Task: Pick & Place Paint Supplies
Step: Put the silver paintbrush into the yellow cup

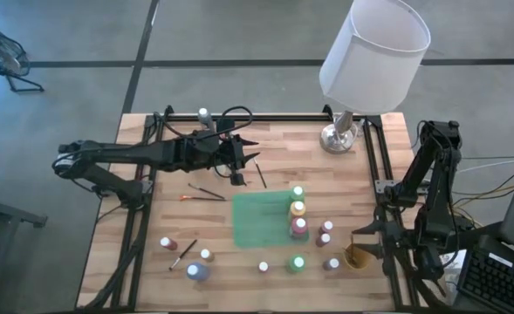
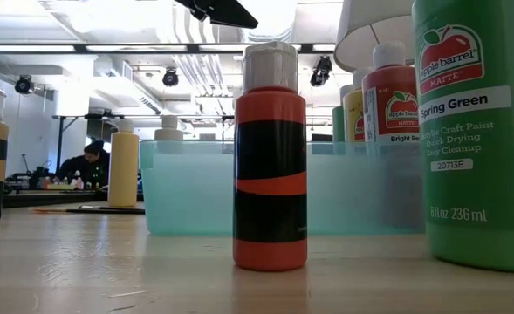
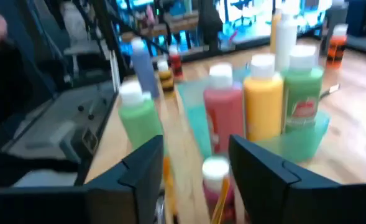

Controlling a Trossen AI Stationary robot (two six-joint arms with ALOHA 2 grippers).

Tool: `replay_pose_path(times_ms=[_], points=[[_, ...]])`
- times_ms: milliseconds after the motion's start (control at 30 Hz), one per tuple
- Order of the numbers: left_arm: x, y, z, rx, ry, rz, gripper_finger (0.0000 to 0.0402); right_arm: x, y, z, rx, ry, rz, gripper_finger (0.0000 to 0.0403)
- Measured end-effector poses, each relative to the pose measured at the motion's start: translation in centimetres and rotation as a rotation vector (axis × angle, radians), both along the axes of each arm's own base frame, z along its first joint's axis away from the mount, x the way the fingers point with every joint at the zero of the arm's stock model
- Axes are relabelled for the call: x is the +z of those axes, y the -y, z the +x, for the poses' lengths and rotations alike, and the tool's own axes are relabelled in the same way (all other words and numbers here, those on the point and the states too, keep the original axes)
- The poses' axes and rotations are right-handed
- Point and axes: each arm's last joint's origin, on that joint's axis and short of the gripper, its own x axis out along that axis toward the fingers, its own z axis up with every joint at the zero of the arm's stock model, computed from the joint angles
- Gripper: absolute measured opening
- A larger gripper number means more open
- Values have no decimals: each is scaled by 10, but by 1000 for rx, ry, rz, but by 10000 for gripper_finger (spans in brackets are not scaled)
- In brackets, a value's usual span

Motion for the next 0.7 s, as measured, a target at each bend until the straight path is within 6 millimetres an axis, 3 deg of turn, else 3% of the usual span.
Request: replay_pose_path(times_ms=[167,367,700], points=[[-2,-3,-1,5,-24,11,126,21,18,-1,-17,53,47,204],[-9,-17,-5,54,-107,7,126,43,49,2,-67,84,43,205],[-34,-82,-11,198,-333,-61,126,67,99,4,-190,118,19,187]])
